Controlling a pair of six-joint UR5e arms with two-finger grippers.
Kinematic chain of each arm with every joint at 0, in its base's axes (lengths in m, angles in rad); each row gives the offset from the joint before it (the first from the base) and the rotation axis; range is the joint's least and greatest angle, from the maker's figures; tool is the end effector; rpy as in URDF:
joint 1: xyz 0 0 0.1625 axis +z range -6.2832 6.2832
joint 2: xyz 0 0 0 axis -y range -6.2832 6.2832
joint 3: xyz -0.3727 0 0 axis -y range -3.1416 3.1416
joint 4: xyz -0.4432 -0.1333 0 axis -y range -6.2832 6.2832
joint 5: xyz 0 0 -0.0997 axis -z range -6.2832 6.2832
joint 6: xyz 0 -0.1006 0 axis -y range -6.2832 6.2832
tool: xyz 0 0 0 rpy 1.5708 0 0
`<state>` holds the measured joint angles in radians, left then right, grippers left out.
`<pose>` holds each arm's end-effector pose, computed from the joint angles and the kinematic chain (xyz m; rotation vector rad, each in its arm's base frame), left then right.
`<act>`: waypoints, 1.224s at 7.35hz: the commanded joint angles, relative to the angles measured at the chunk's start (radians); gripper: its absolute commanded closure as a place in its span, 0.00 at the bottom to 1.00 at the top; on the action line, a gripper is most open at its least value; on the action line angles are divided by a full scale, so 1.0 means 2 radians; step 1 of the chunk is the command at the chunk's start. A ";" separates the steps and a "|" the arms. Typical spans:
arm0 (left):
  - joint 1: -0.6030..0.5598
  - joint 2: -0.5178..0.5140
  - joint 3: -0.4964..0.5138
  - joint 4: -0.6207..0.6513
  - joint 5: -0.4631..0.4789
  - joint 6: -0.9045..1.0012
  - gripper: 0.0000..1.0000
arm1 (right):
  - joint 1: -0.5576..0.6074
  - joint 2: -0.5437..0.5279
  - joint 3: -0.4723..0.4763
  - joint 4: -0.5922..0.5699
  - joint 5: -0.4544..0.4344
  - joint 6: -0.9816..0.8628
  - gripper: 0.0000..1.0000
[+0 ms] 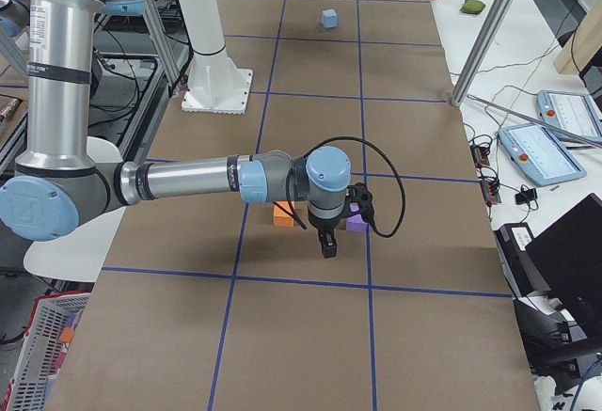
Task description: Place blue block between orange and purple blocks
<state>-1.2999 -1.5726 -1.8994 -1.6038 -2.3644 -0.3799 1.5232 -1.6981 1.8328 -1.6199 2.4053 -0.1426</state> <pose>0.0847 -0.5350 0.4219 0.0751 0.8527 0.0419 0.0350 -0.4992 0.5315 0.1203 -0.8309 -0.2146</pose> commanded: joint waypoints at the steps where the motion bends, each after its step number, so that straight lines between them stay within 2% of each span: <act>1: 0.081 0.019 -0.004 -0.095 0.059 -0.211 0.00 | 0.000 0.000 0.000 0.000 0.001 0.000 0.00; 3: 0.139 0.024 0.005 -0.150 0.107 -0.320 0.00 | 0.000 0.000 0.002 0.000 0.002 0.000 0.00; 4: 0.163 0.024 0.019 -0.177 0.131 -0.342 0.00 | 0.000 0.000 0.003 0.001 0.002 0.000 0.00; 6: 0.193 0.024 0.045 -0.204 0.152 -0.355 0.00 | 0.000 -0.001 0.003 0.001 0.002 0.000 0.00; 9: 0.213 0.022 0.062 -0.212 0.153 -0.355 0.00 | 0.000 -0.005 0.003 0.003 0.002 0.000 0.00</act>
<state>-0.8872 -1.5273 -1.7838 -2.0250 -2.0593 -1.0883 1.5232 -1.7040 1.8392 -1.6157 2.4083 -0.1426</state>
